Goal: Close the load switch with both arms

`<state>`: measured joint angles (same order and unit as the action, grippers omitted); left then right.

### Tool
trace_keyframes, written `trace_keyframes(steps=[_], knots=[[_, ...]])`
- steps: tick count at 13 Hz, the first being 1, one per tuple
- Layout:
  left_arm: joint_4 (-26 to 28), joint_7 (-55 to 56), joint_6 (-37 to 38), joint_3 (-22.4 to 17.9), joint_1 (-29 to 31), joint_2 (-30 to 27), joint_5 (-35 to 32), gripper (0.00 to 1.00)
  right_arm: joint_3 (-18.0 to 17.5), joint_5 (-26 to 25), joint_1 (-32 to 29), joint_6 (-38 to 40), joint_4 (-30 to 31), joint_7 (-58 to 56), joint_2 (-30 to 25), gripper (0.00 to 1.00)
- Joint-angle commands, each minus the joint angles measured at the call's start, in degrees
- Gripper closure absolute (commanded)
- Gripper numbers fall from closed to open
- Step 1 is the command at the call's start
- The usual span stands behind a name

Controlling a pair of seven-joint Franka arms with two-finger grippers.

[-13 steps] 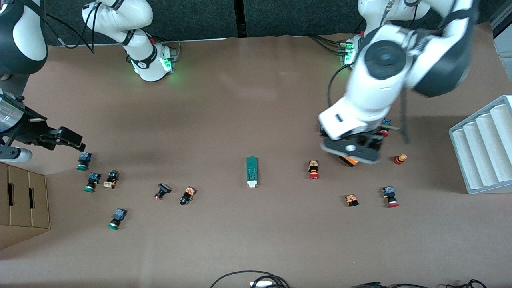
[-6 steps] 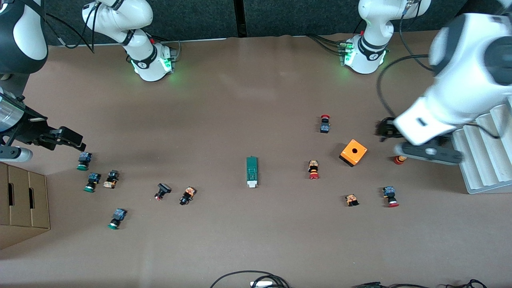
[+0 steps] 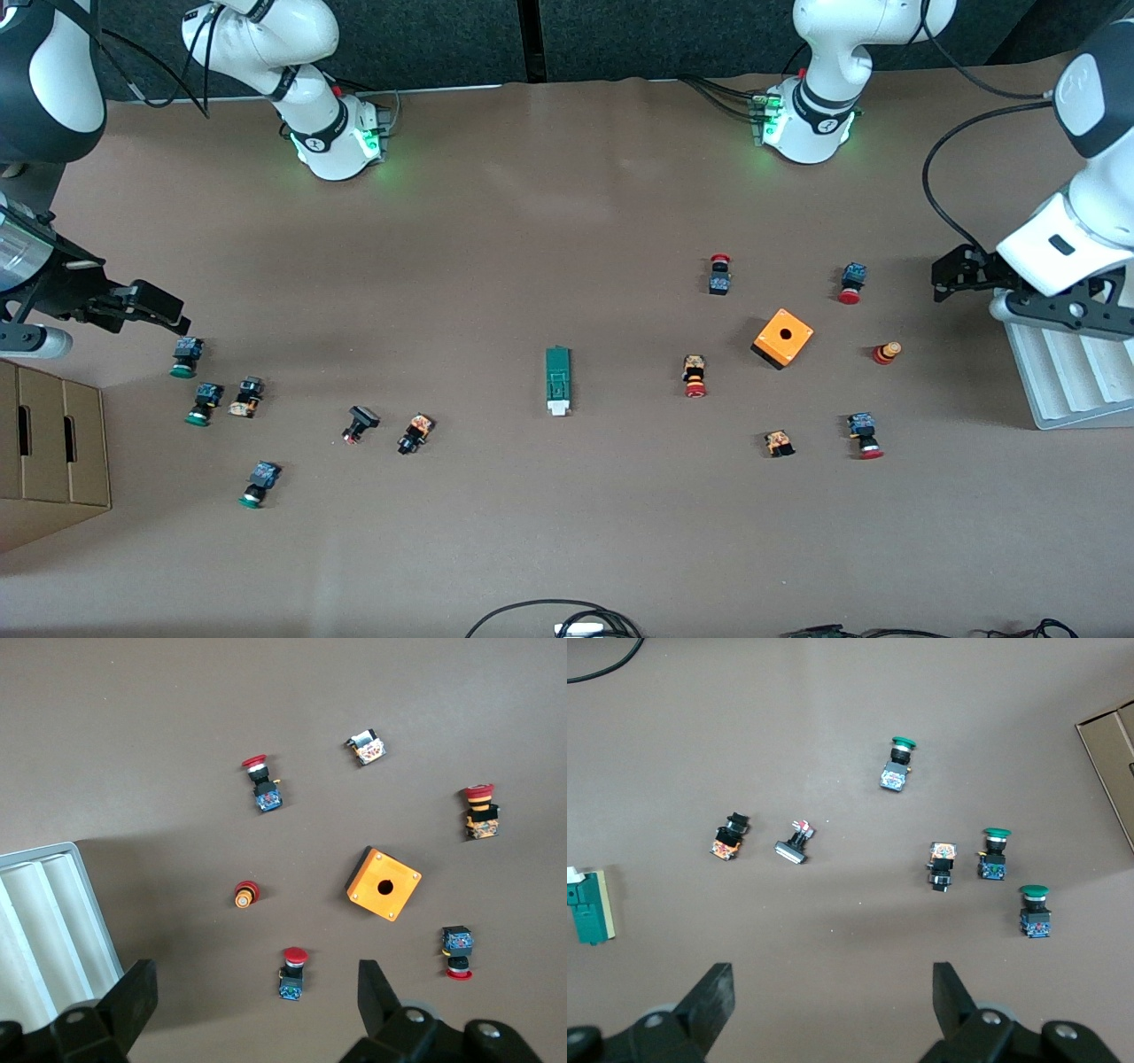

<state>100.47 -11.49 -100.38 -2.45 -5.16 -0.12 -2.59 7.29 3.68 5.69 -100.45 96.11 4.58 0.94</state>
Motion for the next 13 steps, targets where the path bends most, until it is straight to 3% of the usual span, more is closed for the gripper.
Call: trace_keyframes(steps=[1, 4, 13], knots=[[2.19, 0.50, -0.53, -1.24, -1.53, -1.91, 0.04, 0.00, 0.09, 0.72, 0.20, 1.04, -1.10, 0.52, 0.12, 0.00], [-0.79, 2.77, 2.64, -1.24, -0.82, -0.24, 0.92, 0.00, 0.01, 0.72, 0.12, 1.04, -1.01, 0.52, 0.12, 0.00], [-1.59, 6.39, 5.54, -0.98, -1.17, -0.06, 0.92, 0.00, 0.01, 0.63, 0.20, 0.60, -1.10, 0.52, 0.12, 0.00]])
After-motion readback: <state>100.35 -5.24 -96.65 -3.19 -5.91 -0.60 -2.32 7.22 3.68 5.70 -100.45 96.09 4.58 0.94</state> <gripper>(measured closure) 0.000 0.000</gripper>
